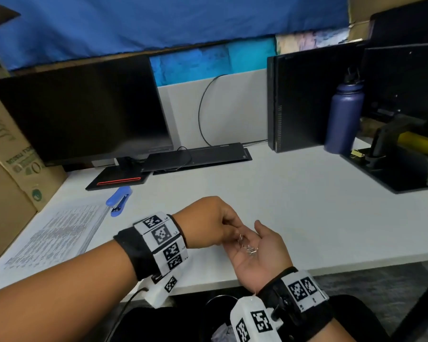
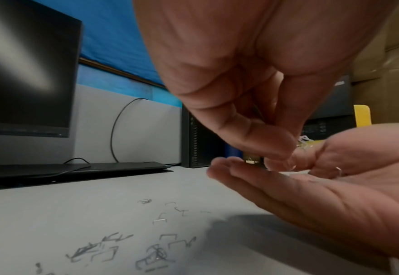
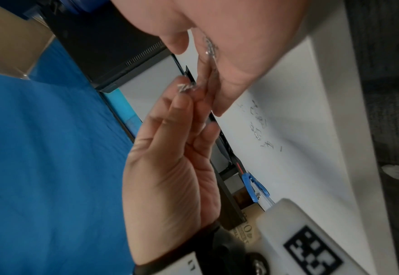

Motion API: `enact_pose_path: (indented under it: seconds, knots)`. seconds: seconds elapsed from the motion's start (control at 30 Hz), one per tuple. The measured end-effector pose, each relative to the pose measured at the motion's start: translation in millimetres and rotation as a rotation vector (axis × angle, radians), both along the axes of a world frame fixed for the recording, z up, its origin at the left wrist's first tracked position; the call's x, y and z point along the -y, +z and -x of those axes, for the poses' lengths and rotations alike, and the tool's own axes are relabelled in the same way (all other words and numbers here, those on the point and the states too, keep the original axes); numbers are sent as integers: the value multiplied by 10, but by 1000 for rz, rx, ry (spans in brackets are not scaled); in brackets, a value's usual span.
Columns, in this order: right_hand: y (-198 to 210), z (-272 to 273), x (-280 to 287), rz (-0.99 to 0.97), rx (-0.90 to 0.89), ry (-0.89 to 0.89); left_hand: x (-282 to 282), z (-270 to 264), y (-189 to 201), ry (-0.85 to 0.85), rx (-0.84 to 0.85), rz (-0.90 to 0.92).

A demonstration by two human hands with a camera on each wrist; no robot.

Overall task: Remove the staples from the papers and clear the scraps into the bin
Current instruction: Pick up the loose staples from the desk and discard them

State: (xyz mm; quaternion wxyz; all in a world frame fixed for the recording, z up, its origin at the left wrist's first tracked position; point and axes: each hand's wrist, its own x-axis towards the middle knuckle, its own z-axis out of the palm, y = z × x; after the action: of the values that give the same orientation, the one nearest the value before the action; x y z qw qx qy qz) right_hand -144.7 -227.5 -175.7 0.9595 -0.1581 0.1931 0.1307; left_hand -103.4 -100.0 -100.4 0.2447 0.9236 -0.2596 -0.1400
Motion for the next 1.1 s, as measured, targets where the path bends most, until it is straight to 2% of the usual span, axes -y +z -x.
enact_pose_path:
  seconds: [0.1, 0.23, 0.33, 0.43, 0.57, 0.63, 0.73, 0.97, 1.1]
  knots:
    - [23, 21, -14, -24, 22, 26, 50, 30, -31, -4, -3, 9]
    - [22, 19, -37, -48, 21, 35, 32, 33, -11, 59, 22, 69]
    - [37, -2, -15, -28, -1, 25, -128, -90, 79, 125, 51, 46]
    - [36, -78, 116, -12, -11, -6, -491, -300, 157, 264, 113, -79]
    - [1, -204, 355, 0, -7, -95, -906, -373, 0, 355, -14, -367]
    - [-7, -233, 434, 9, -9, -118, -950, -318, -144, 335, -65, -433]
    - [-35, -251, 476, 21, -15, -128, -839, -232, -278, 249, -7, -510]
    - [-11, -199, 402, 28, -19, -103, -480, -246, -450, 176, 55, -357]
    - [-15, -180, 332, 28, -11, -79, -379, -251, -508, 140, 161, -376]
